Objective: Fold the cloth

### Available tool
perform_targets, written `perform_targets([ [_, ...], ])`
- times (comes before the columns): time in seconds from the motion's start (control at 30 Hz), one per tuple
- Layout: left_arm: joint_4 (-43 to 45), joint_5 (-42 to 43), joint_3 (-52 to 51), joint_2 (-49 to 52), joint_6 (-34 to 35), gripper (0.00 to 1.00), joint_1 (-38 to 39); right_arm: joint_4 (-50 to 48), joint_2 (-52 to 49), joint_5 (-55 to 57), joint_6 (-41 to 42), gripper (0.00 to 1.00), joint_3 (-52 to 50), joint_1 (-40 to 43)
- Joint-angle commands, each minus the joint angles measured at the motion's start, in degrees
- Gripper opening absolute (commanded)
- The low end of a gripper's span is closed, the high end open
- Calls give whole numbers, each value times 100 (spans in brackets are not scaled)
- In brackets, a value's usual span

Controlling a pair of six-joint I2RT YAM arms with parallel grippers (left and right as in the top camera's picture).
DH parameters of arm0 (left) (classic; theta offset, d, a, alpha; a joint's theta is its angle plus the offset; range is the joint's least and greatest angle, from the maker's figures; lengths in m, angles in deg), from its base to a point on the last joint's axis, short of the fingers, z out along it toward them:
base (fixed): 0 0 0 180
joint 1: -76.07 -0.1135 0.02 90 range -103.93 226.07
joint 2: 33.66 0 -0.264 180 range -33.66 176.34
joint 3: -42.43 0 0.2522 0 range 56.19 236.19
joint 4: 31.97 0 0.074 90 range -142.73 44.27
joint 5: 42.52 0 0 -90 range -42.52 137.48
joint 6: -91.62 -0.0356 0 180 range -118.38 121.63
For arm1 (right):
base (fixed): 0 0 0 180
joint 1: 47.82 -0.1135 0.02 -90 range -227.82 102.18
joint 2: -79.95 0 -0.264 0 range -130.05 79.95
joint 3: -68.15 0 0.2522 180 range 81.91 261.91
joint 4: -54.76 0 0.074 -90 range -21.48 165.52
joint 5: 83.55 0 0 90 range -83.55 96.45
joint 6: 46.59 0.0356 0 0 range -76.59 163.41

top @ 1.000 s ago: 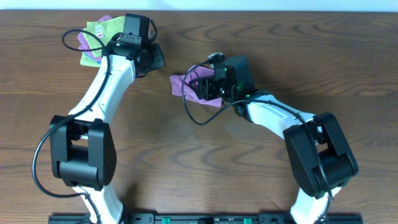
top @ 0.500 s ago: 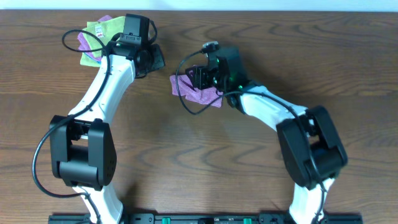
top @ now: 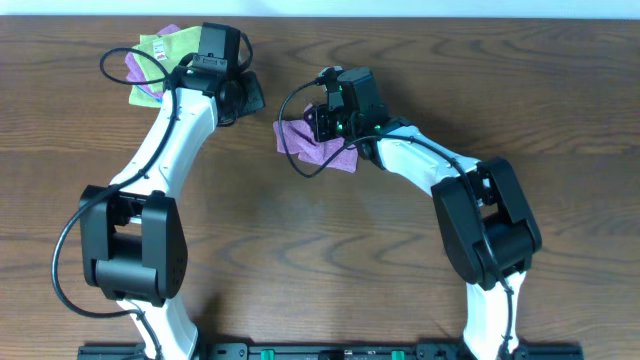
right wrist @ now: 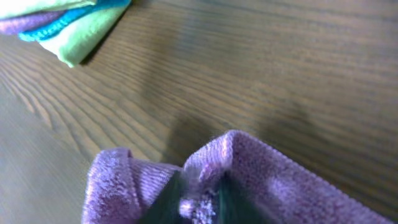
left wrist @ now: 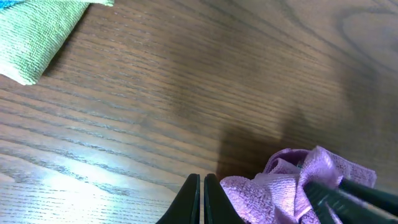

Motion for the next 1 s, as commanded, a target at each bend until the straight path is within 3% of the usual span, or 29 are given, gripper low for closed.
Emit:
perform_targets([
  [0.0,-7,-44,74,37,26,6,-35,7,-17,-4,-33,1,122,2],
  [0.33,2,-39,74,39,26,6,-35,210,590,68,-81,1,203,396],
  [0.73,31,7,76,39,90,6,-35,2218,1300,361,-684,1,201,1333],
  [0.97,35,7,76,37,92,6,-35,3067,1314,1182,-813,1,201,1786],
])
